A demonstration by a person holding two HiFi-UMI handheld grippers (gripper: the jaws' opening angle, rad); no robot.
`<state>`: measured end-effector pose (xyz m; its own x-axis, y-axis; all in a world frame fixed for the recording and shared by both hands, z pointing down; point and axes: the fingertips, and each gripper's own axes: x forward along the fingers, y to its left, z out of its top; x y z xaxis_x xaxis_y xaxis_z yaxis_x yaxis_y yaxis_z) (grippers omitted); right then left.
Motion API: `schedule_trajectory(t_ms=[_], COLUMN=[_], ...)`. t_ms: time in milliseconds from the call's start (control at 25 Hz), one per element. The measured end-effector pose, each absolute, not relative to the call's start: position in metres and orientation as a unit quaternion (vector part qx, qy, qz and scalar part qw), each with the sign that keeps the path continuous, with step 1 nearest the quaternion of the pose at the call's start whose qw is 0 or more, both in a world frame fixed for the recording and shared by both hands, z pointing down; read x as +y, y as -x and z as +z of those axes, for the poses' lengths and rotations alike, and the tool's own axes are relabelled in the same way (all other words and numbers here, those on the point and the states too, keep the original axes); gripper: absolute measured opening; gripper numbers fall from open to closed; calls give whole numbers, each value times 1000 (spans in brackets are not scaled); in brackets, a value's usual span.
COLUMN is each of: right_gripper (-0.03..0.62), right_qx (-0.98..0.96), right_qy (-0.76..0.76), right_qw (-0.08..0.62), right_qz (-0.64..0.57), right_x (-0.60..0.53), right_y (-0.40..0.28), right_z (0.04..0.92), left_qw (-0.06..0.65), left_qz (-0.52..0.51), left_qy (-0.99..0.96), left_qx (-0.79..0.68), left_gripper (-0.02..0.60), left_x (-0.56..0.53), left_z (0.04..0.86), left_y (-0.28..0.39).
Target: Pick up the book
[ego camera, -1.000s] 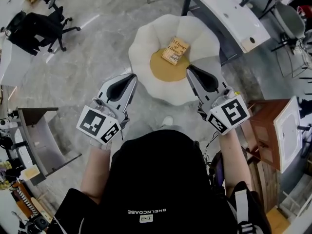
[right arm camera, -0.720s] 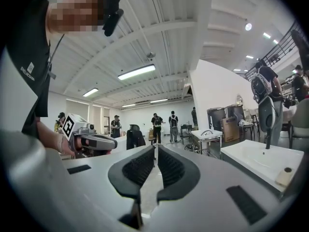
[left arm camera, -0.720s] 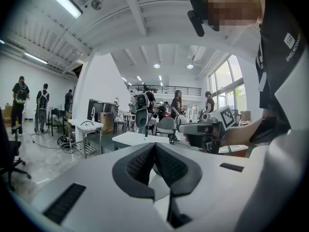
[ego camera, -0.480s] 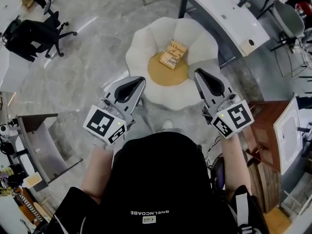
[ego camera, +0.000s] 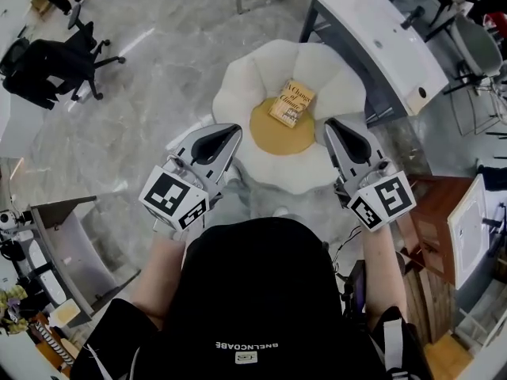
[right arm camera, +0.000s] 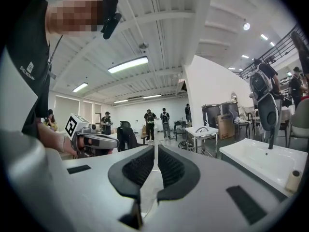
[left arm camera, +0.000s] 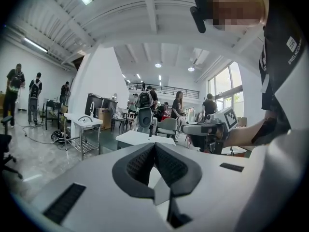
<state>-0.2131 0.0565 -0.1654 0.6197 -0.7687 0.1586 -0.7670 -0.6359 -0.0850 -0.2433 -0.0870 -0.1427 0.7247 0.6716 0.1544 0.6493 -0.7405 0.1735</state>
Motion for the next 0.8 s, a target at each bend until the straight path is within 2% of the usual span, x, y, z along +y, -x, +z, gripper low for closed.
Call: schedule_trajectory(t_ms=[320,800], right_gripper=[41,41], right_qx=[402,377], right_qy=[911,922], right_qw=[-3,-14], right_qz=[-88,-87], right_x=[-2,-46], right_y=[159,127], right_z=[-170,-174], left_qw=[41,49], left_qz=[99,99], left_qy=[-912,-894], left_qx=[396,435], left_gripper=[14,14], left_x=[-138,-170], left_z=[-145,-141], left_y=[185,140])
